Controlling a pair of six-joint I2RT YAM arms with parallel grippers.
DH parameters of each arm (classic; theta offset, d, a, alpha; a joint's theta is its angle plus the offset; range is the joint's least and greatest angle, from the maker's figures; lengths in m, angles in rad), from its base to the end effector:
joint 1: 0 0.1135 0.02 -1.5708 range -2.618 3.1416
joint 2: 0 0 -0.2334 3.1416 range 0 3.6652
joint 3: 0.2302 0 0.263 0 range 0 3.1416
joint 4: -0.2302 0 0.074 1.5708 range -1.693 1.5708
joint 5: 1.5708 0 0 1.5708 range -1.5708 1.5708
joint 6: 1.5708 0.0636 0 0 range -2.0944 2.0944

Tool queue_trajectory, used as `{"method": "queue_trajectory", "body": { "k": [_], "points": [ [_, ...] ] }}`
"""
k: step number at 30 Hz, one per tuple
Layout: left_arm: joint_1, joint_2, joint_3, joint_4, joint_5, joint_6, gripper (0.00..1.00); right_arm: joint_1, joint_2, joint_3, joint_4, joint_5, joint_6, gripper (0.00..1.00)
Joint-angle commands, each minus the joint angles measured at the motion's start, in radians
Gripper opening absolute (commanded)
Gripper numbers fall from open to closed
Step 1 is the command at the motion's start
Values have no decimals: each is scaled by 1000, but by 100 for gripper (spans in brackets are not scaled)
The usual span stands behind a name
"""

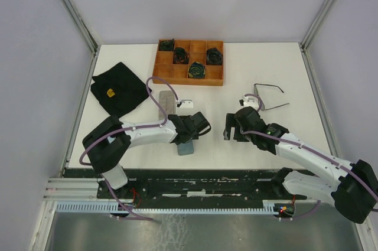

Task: Organize the sunglasses
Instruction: Pick up the sunglasses case from the center of the board, then place the sunglasses case at the center of the board.

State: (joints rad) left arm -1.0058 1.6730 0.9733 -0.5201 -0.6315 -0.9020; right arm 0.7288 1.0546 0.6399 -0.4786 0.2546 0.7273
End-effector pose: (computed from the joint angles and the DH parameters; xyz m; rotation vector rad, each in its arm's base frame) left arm 0.2038 -0.2514 0.1090 -0.0145 2.4338 0.1077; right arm 0.1959 0.1534 0.1626 0.1088 2.4521 0.3406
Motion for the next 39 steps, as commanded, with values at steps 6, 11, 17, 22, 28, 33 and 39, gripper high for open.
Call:
{"method": "queue_trajectory", "body": {
  "k": [6, 11, 17, 22, 28, 33, 39],
  "points": [
    [-3, -31, 20, 6, -21, -1, 50, -6, -19, 12, 18, 1, -20, 93],
    [-2, -169, -14, 57, -10, 63, 15, -6, -70, 16, 21, -3, -38, 93],
    [7, -515, -164, 368, 138, 224, 3, -5, -244, 15, 62, -4, -80, 93],
    [27, -765, -264, 556, 230, 244, 3, -7, -410, 7, 192, -78, -127, 93],
    [29, -913, -315, 693, 358, 261, 3, -5, -388, 110, 249, -299, -145, 94],
    [28, -936, -340, 751, 413, 281, 3, -4, -302, 159, 353, -411, -78, 94],
    [29, -899, -342, 780, 472, 288, 3, 11, -228, 197, 406, -408, -28, 94]
  ]
}}
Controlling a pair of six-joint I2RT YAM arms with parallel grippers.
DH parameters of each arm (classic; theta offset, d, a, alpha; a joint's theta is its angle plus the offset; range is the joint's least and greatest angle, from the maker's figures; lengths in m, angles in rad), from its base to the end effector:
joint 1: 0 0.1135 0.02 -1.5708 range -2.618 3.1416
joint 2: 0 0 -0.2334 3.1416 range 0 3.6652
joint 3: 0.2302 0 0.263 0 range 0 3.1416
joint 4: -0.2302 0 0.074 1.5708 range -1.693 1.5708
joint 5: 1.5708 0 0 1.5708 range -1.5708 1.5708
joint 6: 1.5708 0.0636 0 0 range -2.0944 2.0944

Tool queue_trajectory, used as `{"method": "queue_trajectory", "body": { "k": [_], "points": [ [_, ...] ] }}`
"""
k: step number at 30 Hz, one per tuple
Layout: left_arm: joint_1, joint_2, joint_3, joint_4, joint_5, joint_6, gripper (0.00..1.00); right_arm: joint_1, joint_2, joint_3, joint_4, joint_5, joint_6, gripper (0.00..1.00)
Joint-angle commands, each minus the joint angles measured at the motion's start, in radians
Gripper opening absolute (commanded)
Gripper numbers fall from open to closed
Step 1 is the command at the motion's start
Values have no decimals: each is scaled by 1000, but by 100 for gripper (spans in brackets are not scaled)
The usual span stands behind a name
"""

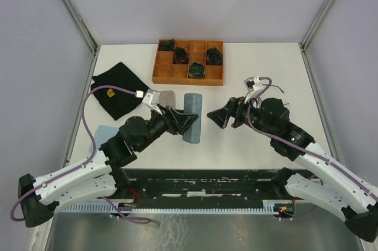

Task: Organize the sunglasses
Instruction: Place the sunglasses case at the center of the board.

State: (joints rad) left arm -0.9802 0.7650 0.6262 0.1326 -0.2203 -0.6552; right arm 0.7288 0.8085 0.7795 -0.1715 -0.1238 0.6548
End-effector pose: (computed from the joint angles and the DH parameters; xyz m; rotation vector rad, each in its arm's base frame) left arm 0.1505 -0.1996 0.2983 0.0895 1.6864 -1.0902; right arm 0.1819 0.1729 0.3076 -0.1670 1.9010 1.0846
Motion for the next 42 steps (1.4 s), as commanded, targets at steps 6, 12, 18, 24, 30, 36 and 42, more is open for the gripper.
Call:
{"method": "queue_trajectory", "body": {
  "k": [6, 12, 18, 24, 30, 36, 42],
  "points": [
    [3, 32, 7, 146, 92, 45, 3, 17, 45, 66, 118, -20, 66, 94],
    [3, 48, 6, 159, 113, 42, 3, 20, 56, 61, 122, -23, 78, 94],
    [2, 52, 10, 169, 129, 42, 3, 20, 78, 51, 121, -34, 84, 94],
    [3, 42, 9, 201, 145, 35, 3, 21, 83, 43, 48, 39, 62, 93],
    [3, 28, 15, 235, 142, 22, 3, 22, 76, 9, -34, 113, 35, 93],
    [2, 36, 20, 249, 145, 12, 3, 21, 75, -49, -39, 145, 29, 93],
    [2, 59, 2, 233, 135, 23, 3, 22, 61, -64, -8, 148, 33, 93]
  ]
}}
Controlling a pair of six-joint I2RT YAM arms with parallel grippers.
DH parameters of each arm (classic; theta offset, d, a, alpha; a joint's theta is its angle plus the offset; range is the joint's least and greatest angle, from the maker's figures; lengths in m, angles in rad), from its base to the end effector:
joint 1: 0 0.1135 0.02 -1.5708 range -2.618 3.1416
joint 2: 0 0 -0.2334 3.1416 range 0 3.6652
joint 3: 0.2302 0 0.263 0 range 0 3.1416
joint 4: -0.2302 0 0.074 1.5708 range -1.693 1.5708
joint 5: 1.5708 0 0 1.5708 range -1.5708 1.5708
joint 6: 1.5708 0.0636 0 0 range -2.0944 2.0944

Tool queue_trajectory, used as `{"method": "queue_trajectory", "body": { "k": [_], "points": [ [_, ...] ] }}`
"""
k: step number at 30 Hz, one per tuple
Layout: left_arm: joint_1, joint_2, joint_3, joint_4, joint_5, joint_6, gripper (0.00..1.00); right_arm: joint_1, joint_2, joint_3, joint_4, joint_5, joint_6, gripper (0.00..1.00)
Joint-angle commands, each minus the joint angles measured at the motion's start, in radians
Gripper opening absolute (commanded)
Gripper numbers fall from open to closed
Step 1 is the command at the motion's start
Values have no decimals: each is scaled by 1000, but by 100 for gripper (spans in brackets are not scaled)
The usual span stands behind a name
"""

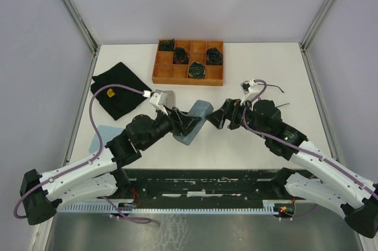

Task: Organize the sunglasses
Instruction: Place the sunglasses case at the center of the board.

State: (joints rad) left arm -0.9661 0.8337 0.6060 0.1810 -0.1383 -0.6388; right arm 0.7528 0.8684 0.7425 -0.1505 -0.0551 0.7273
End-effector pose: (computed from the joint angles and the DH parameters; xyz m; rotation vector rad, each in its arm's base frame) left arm 0.1567 -0.2114 0.2806 0.1695 1.7298 -1.1067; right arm 0.1896 0.1824 0.2815 -0.0668 1.9888 1.0544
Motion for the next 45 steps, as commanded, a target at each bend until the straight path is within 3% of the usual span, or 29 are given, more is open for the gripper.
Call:
{"method": "queue_trajectory", "body": {
  "k": [1, 5, 9, 14, 21, 25, 29, 33, 38, 40, 45],
  "points": [
    [-12, -6, 12, 180, 43, 11, 3, -3, -3, -24, -28, 83, -41, 93],
    [-12, 28, -30, 132, -9, 67, 3, -3, -22, 1, -80, 127, -64, 93],
    [-11, 182, -64, 83, -148, 158, 3, -3, -83, 14, -212, 238, -101, 93],
    [-12, 394, 0, 63, -186, 181, 3, -3, -93, 4, -327, 335, -106, 93],
    [-13, 623, 92, 42, -206, 194, 3, -3, -90, -35, -357, 341, -99, 93],
    [-13, 710, 147, -53, -205, 199, 5, -2, -82, -36, -374, 340, -107, 93],
    [-14, 739, 172, -141, -210, 188, 21, -3, -72, -34, -391, 342, -116, 93],
    [-15, 742, 193, -227, -212, 168, 49, -4, -62, -36, -396, 335, -115, 93],
    [-16, 761, 274, -349, -207, 174, 64, -4, -56, -42, -394, 325, -111, 93],
    [-16, 784, 327, -424, -203, 183, 81, -3, -51, -39, -394, 319, -112, 93],
    [-16, 816, 404, -529, -180, 192, 88, -2, -37, -34, -394, 308, -111, 93]
  ]
}}
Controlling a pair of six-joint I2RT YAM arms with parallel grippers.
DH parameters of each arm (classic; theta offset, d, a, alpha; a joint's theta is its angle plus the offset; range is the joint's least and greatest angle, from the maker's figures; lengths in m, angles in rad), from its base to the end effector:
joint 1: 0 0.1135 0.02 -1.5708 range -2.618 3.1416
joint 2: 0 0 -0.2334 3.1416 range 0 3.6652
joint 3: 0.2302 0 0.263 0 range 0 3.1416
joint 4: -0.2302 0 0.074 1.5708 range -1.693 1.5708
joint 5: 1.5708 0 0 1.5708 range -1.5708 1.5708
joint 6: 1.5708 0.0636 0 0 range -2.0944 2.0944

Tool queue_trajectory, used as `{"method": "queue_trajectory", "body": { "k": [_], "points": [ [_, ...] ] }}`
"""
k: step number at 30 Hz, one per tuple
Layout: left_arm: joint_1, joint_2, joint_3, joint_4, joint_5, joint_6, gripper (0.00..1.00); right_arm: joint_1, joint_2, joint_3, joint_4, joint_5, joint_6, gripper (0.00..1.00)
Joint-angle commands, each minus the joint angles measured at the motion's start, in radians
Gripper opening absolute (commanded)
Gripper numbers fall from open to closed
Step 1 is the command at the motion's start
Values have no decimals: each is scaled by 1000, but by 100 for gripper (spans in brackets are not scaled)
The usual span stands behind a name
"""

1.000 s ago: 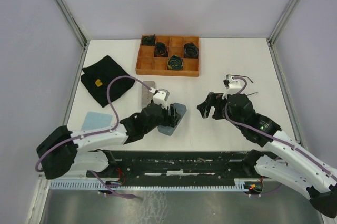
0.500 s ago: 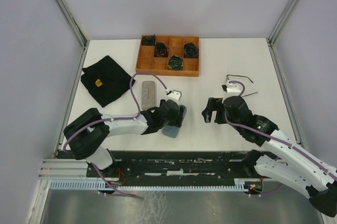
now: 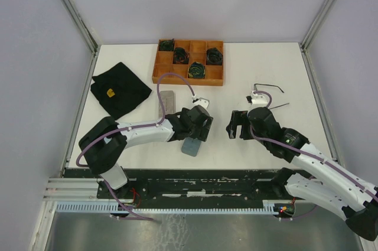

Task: Organize the sunglasses
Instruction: Place the sunglasses case at the center of the board, then pick up the sunglasses case from the center of the board.

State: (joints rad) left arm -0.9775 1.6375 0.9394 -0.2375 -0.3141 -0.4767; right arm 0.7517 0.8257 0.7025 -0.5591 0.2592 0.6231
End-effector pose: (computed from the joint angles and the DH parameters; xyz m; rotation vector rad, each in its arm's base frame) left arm 0.2120 -0.2793 0.1195 0.4846 2.4102 -0.2460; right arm 0.1780 0.1441 0.2277 -0.0053 2.2658 0.4552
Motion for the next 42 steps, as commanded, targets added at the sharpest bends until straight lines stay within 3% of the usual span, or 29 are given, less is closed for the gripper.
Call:
{"method": "queue_trajectory", "body": {
  "k": [1, 13, 15, 19, 22, 34, 42],
  "points": [
    [-4, 19, 83, -125, -1, 30, 89, -3, 7, 6, 14, -8, -6, 93],
    [-4, 80, 131, -206, 51, 37, 87, -3, 23, 14, 13, -14, -9, 93],
    [-5, 79, 130, -208, 50, 39, 83, -3, 24, 14, 13, -14, -8, 93],
    [-5, 67, 138, -214, 53, 43, 65, -3, 26, 14, 14, -14, -7, 93],
    [-5, 48, 147, -217, 59, 43, 59, -3, 26, 15, 14, -17, -6, 93],
    [-3, 31, 157, -226, 89, 48, 86, -3, 26, 9, 14, -25, -2, 93],
    [-3, 32, 167, -249, 96, 52, 81, -2, 33, 5, 22, -31, 2, 93]
  ]
}}
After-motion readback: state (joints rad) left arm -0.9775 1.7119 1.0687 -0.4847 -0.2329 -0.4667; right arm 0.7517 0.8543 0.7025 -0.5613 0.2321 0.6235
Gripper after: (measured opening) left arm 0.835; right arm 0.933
